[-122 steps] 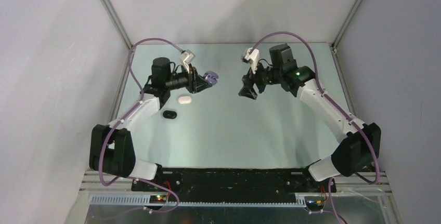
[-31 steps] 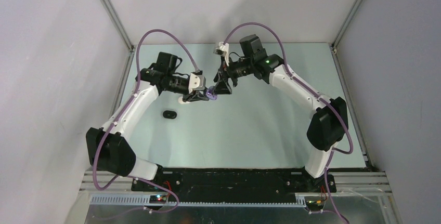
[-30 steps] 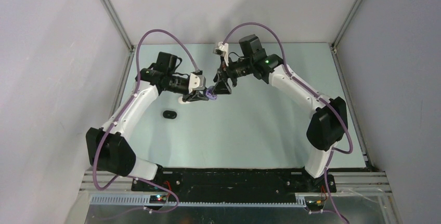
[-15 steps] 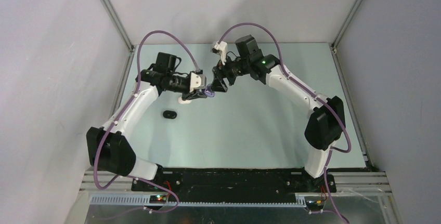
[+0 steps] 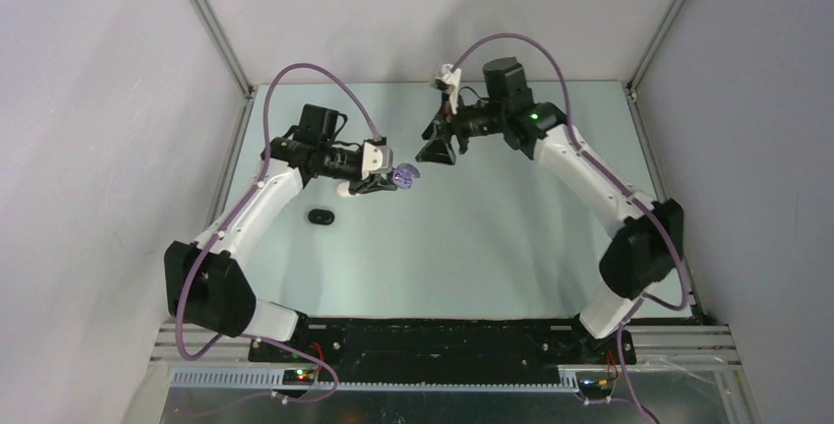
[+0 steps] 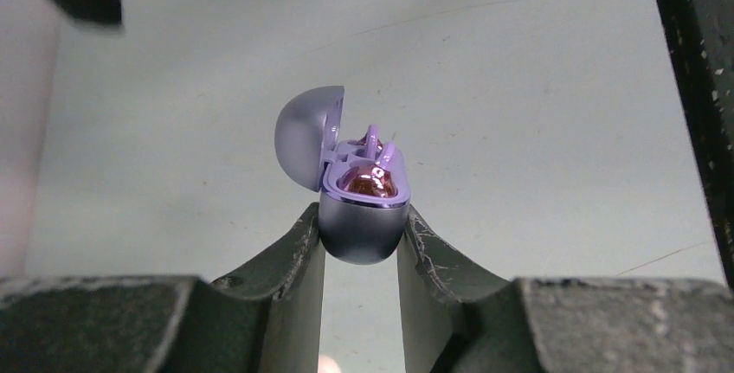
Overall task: Insert the wireless bluetooth earbuds into the charging case
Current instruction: Adjust the earbud with the charging case.
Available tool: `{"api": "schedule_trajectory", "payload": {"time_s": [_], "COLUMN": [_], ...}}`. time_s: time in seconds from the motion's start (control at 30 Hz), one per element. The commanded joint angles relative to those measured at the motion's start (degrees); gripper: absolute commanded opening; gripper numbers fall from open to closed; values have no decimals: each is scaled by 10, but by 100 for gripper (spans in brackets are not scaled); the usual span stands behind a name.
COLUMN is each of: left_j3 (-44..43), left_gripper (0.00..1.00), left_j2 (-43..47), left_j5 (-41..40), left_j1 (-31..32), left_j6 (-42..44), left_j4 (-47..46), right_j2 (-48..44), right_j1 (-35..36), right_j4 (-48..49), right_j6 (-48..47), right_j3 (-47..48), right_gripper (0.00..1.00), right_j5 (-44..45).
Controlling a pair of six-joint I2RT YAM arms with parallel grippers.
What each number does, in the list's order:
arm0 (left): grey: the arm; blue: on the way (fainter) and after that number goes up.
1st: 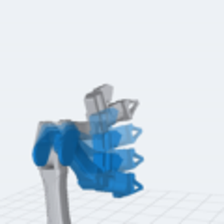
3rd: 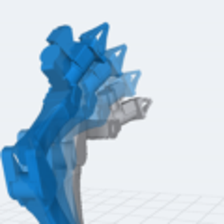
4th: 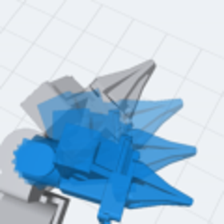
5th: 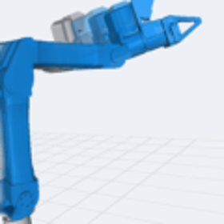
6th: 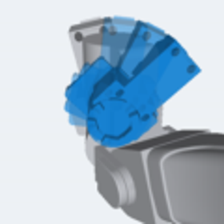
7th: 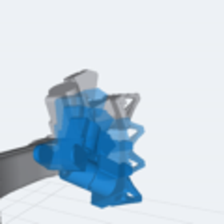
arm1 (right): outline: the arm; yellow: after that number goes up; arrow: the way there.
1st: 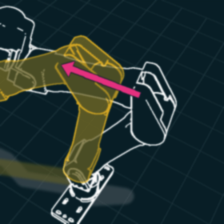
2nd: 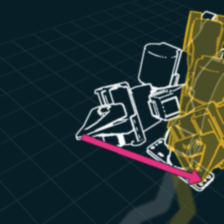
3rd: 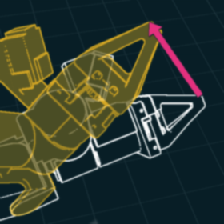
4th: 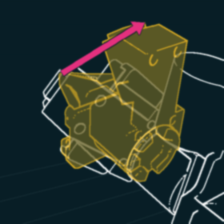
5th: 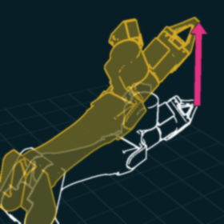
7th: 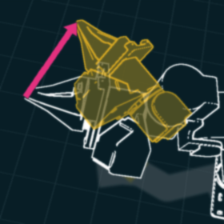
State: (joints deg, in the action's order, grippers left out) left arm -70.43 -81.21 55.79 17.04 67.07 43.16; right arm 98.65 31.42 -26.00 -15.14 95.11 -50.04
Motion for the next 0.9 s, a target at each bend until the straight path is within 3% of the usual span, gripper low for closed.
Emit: {"api": "schedule_trajectory", "payload": {"time_s": [0.0, 0.07, 0.2, 0.27, 0.87], "left_j3": [8, 7, 12, 19, 37], "left_gripper": [0, 0, 0, 0, 0], "left_j2": [24, 22, 23, 27, 50], "left_j5": [38, 53, 73, 77, 74], "left_j1": [-2, -7, -9, -8, -8], "left_j6": [-134, -180, -237, -254, -273], "left_j4": [-80, -112, -154, -175, -204], "right_j2": [-119, -151, -149, -138, -81], "right_j1": [-8, -4, 15, 23, 67], "right_j4": [107, 150, 124, 111, 91], "right_j6": [-22, -34, -60, -68, -114], "right_j3": [-81, -126, -140, -141, -102], "right_gripper": [62, 51, 28, 24, 26], "right_j5": [-8, 1, 1, 2, 49]}}
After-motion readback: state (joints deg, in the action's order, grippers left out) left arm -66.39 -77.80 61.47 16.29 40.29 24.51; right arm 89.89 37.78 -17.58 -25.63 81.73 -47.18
